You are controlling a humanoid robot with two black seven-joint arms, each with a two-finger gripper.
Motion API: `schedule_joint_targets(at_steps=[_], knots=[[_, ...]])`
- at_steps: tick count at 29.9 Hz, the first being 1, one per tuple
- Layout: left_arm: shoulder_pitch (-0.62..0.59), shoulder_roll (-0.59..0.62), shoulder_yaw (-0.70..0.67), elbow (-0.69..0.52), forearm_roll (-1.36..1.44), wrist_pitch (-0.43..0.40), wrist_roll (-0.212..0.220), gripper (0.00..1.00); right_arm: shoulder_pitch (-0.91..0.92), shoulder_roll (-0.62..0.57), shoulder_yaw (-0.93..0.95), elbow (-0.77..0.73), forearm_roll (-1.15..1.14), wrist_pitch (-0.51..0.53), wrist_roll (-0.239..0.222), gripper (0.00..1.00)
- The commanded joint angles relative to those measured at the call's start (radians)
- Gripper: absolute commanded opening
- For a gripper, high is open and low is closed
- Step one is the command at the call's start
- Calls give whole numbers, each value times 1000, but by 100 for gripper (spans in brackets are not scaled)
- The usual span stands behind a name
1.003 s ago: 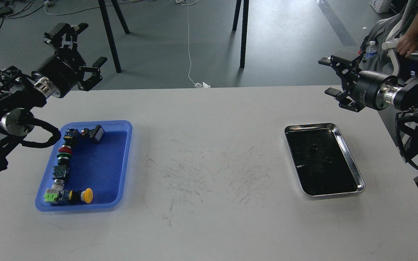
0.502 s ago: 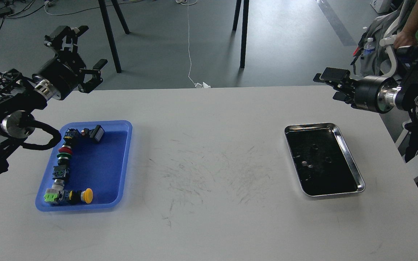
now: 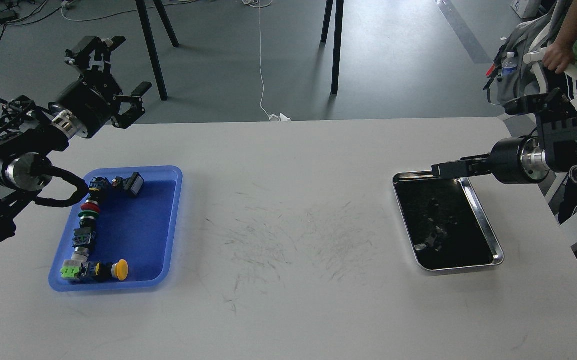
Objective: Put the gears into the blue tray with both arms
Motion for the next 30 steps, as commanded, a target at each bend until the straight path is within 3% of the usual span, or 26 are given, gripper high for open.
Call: schedule_joint_targets(at_steps=[1, 10, 16, 19, 22, 28, 30], knots=[[0, -2, 0, 0, 0, 2, 0, 99, -18, 46, -34, -69, -79, -11, 12, 97], [6, -3, 0, 2, 0, 0, 0, 99, -42, 210, -126, -189, -94, -36, 26, 96], [14, -3, 0, 2, 0, 0, 0, 99, -44, 277, -218, -225, -152, -63, 69, 92], [14, -3, 0, 3, 0, 0, -1, 99, -44, 288, -246, -244, -154, -65, 93, 92], [20, -3, 0, 3, 0, 0, -14, 99, -55, 304, -252, -284, -152, -65, 96, 85], [28, -3, 0, 5, 0, 0, -23, 99, -73, 313, -250, -297, -152, -65, 96, 84], [28, -3, 0, 3, 0, 0, -23, 99, -82, 320, -250, -305, -151, -65, 96, 79]])
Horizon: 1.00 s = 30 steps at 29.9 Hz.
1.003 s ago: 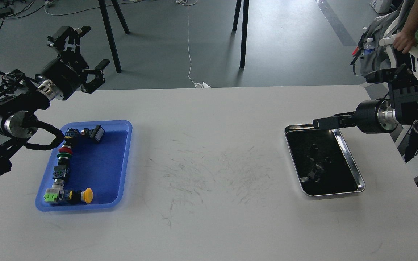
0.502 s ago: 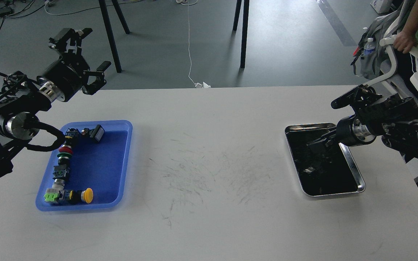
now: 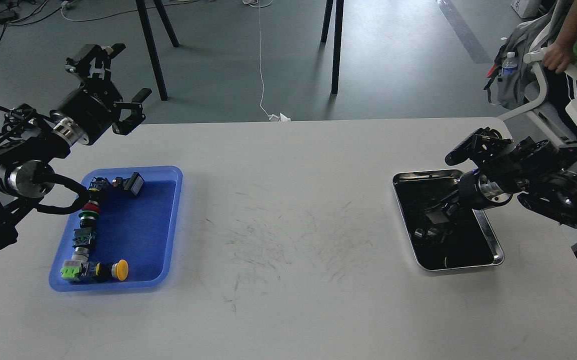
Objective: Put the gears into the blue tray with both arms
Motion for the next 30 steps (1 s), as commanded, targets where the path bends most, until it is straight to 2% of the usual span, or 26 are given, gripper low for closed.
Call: schedule_joint_targets(at_steps=[1, 4, 7, 30], knots=[[1, 0, 0, 0, 0, 0, -1, 99, -12, 14, 0, -11, 1, 0, 0, 78], [1, 0, 0, 0, 0, 0, 0, 99, -12, 19, 2, -15, 3, 0, 0, 77], [1, 3, 0, 0, 0, 0, 0, 99, -24, 26, 5, -28, 3, 0, 0, 70], [21, 11, 3, 0, 2, 2, 2, 99, -25, 37, 11, -48, 15, 5, 0, 70]])
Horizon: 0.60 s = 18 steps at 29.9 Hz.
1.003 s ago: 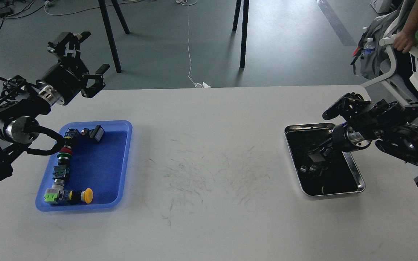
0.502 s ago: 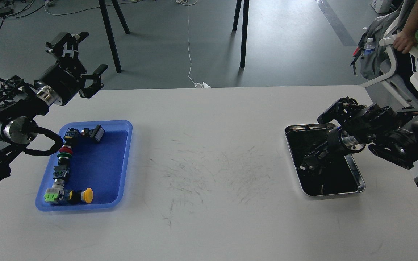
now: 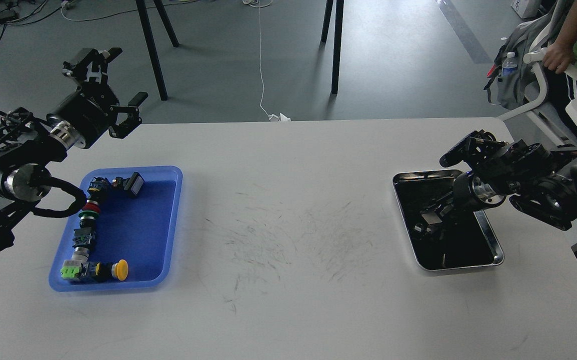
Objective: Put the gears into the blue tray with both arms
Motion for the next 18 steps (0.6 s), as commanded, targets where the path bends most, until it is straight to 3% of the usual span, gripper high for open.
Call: schedule_joint_targets(at_steps=[1, 5, 18], knots=[[4, 2, 0, 0, 0, 0, 0, 99, -1, -2, 0, -1, -1, 0, 3, 69], [11, 2, 0, 0, 0, 0, 0, 99, -9, -4, 0, -1, -3, 0, 9, 58], [20, -1, 0, 0, 2, 2, 0, 99, -9, -5, 0, -3, -6, -3, 9, 47]])
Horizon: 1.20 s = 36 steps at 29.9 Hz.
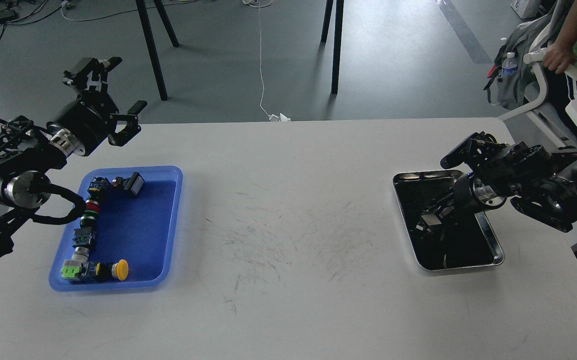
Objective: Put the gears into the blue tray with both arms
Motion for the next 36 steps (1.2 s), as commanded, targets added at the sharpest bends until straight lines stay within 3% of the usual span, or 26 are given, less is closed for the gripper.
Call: schedule_joint_targets(at_steps=[1, 23, 31, 36], knots=[[0, -2, 0, 0, 1, 1, 0, 99, 1, 1, 0, 1, 0, 0, 0, 47], [8, -5, 1, 0, 1, 2, 0, 99, 10, 4, -6, 14, 1, 3, 0, 19], [9, -7, 0, 0, 1, 4, 0, 99, 16, 8, 0, 13, 1, 3, 0, 2], [9, -4, 0, 0, 1, 5, 0, 99, 39, 8, 26, 13, 6, -3, 0, 1]])
